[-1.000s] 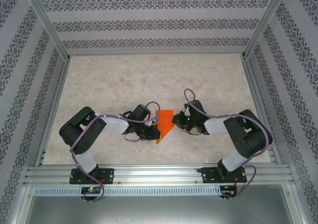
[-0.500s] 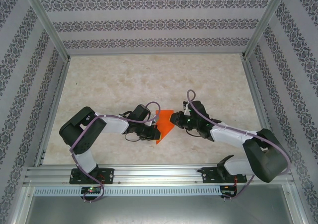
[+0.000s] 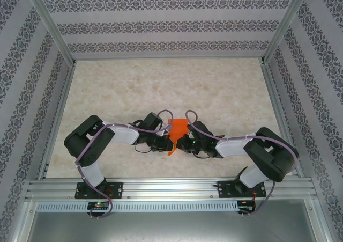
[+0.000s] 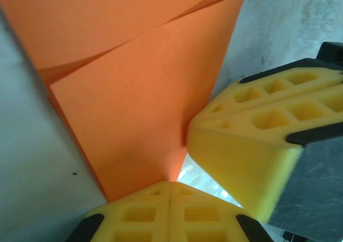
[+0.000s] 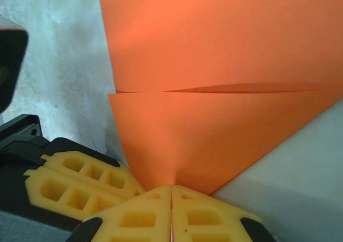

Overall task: Fold a paper plane with a square sheet of paper (pick it up from the middle)
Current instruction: Third fold the triangle at the center of the table.

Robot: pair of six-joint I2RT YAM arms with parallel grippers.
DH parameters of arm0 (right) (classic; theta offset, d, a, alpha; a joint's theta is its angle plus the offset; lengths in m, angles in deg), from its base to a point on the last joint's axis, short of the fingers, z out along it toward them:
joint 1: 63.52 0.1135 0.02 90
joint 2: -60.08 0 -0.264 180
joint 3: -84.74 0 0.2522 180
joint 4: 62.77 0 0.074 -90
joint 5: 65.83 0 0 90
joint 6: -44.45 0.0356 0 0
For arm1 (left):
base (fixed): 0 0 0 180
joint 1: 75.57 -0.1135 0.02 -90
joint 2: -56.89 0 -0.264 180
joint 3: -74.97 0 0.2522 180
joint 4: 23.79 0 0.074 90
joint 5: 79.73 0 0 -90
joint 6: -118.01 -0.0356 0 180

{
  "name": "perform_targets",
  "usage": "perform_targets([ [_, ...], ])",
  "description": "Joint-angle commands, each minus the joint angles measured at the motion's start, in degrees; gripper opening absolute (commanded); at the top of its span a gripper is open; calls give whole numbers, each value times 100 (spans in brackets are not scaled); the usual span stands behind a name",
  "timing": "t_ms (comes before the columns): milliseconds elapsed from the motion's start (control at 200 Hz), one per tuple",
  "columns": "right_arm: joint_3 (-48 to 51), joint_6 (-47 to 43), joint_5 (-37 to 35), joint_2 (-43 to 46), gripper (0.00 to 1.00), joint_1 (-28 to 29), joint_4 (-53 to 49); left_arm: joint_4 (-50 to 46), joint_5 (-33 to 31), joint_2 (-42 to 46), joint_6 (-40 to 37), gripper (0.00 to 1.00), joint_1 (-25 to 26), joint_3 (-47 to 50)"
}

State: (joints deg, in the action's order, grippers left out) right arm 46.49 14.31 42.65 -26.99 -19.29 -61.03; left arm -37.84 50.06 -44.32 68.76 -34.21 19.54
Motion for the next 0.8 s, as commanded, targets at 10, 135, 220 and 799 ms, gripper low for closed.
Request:
perform_targets([
  [10,-140,105,-16,-133,8,95,321,-1056,-937,-479,-195,8,-23,316],
  [135,-74,154,-104,-109,8,147,250,-1068,-935,-468,-198,8,-23,314],
  [220,-101,132,-86,-139,8,148,224,-1061,-930,-479,-184,8,-23,308],
  [799,-98,-65,-462,-583,8,-303,-77,-1159,-982,-486,-251,8,-23,361],
])
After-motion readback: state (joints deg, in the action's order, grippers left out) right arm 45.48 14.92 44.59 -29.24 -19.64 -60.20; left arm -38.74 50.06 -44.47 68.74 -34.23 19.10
